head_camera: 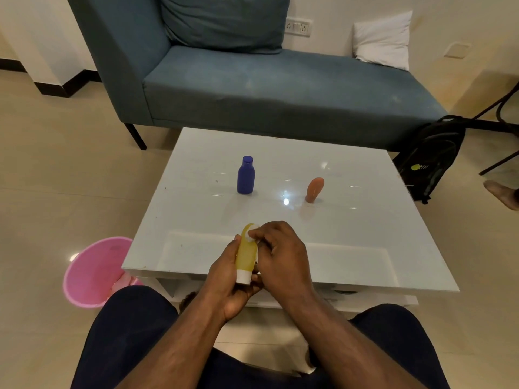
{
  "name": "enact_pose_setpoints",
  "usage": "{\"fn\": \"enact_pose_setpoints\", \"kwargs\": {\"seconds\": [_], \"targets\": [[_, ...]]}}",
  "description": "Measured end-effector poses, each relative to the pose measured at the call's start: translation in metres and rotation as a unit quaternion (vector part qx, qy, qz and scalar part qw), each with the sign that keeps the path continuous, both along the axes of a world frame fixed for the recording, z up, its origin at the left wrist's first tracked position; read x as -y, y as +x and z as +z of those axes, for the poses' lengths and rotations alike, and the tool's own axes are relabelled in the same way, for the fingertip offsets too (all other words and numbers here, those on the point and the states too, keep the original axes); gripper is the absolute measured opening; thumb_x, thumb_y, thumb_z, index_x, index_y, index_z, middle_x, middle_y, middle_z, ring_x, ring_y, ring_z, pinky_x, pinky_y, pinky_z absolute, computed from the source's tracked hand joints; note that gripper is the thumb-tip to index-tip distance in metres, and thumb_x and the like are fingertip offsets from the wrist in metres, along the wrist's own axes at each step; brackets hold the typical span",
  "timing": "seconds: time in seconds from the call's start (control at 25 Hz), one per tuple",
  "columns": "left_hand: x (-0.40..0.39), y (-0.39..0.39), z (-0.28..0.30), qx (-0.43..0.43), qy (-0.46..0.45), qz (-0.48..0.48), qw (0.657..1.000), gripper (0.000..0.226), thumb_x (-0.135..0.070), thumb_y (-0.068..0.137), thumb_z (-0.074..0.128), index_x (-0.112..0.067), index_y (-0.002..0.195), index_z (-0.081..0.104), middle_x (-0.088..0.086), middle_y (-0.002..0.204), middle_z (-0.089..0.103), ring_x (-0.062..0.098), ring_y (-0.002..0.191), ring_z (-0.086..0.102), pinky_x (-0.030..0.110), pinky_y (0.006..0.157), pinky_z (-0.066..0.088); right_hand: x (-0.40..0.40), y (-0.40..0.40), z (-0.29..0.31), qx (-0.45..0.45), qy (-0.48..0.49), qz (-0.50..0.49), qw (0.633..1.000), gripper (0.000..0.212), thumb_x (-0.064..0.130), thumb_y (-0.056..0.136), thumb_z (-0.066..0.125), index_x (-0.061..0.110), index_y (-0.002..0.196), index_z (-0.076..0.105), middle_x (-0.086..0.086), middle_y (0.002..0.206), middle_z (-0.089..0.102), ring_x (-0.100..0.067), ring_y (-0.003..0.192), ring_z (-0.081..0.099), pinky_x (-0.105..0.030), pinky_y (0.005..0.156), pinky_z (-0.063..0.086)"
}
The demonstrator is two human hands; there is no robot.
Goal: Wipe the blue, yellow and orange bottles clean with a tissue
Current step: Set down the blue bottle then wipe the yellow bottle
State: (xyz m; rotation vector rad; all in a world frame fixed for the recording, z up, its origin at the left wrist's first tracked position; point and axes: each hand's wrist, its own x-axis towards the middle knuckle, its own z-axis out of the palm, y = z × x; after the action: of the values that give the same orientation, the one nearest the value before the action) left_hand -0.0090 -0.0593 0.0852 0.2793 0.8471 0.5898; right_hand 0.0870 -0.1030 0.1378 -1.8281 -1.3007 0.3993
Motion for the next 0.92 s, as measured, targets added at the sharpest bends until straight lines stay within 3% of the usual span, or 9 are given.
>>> {"fn": "enact_pose_setpoints", "kwargs": {"seconds": [0.12, 0.36, 0.52, 0.56, 0.68, 0.8, 0.92], "targets": [[0.001, -0.003, 0.002, 0.048, -0.013, 0.023, 0.999, 0.044, -0.045, 0.101, 0.052, -0.011, 0.125, 0.067, 0.015, 0.105, 0.074, 0.026, 0.092, 0.074, 0.041, 0.080, 0.060, 0.024, -0.019, -0.007, 0.019, -0.008, 0.036, 0.999, 0.023, 0.005, 0.088, 0.058, 0.018, 0.102, 0.070, 0.013, 0.099, 0.053, -0.002, 0.090, 0.056, -0.011, 0.081, 0.046], [0.000, -0.001, 0.001, -0.018, 0.014, -0.020, 1.000, 0.051, -0.049, 0.094, 0.059, -0.010, 0.127, 0.063, 0.011, 0.086, 0.064, 0.017, 0.064, 0.054, 0.029, 0.051, 0.045, -0.006, 0.009, 0.005, 0.014, -0.005, 0.000, 1.000, 0.023, 0.004, 0.088, 0.054, 0.017, 0.098, 0.070, 0.008, 0.099, 0.058, -0.002, 0.090, 0.055, -0.012, 0.084, 0.045], [0.000, -0.002, -0.001, -0.019, 0.036, -0.031, 0.999, 0.057, -0.054, 0.089, 0.062, -0.014, 0.130, 0.065, 0.017, 0.109, 0.070, 0.026, 0.090, 0.064, 0.039, 0.074, 0.049, 0.011, -0.003, 0.002, 0.018, 0.004, -0.002, 1.000, 0.021, 0.007, 0.088, 0.057, 0.019, 0.099, 0.070, 0.010, 0.100, 0.056, 0.002, 0.089, 0.053, -0.004, 0.081, 0.040], [0.001, -0.001, 0.000, -0.019, 0.041, -0.035, 0.998, 0.055, -0.054, 0.089, 0.062, -0.016, 0.129, 0.065, 0.017, 0.112, 0.070, 0.026, 0.090, 0.066, 0.039, 0.074, 0.050, 0.011, 0.001, 0.001, 0.027, 0.006, -0.008, 1.000, 0.021, 0.006, 0.087, 0.058, 0.019, 0.098, 0.071, 0.009, 0.100, 0.057, 0.002, 0.088, 0.053, -0.005, 0.081, 0.041], [0.006, -0.001, 0.007, -0.038, 0.101, -0.053, 0.993, 0.046, -0.050, 0.091, 0.064, -0.026, 0.131, 0.060, 0.013, 0.110, 0.065, 0.019, 0.070, 0.065, 0.028, 0.048, 0.049, -0.005, 0.022, 0.011, 0.038, -0.039, -0.031, 0.998, 0.022, 0.004, 0.088, 0.056, 0.018, 0.095, 0.071, 0.005, 0.099, 0.063, -0.002, 0.087, 0.054, -0.014, 0.085, 0.046], [0.007, 0.001, 0.009, -0.092, 0.207, -0.108, 0.968, 0.037, -0.039, 0.094, 0.064, -0.034, 0.131, 0.060, 0.010, 0.109, 0.068, 0.018, 0.074, 0.065, 0.029, 0.054, 0.051, -0.014, 0.027, 0.022, 0.069, -0.098, 0.004, 0.993, 0.022, 0.006, 0.086, 0.059, 0.017, 0.101, 0.069, 0.002, 0.104, 0.065, -0.010, 0.095, 0.058, -0.024, 0.090, 0.047], [0.012, 0.001, 0.010, -0.125, 0.271, -0.129, 0.946, 0.026, -0.029, 0.097, 0.063, -0.031, 0.123, 0.064, -0.001, 0.093, 0.075, 0.011, 0.076, 0.070, 0.029, 0.060, 0.053, -0.008, 0.016, 0.029, 0.131, -0.143, 0.071, 0.978, 0.031, 0.010, 0.084, 0.062, 0.018, 0.114, 0.065, 0.001, 0.116, 0.061, -0.016, 0.108, 0.052, -0.030, 0.098, 0.042]]}}
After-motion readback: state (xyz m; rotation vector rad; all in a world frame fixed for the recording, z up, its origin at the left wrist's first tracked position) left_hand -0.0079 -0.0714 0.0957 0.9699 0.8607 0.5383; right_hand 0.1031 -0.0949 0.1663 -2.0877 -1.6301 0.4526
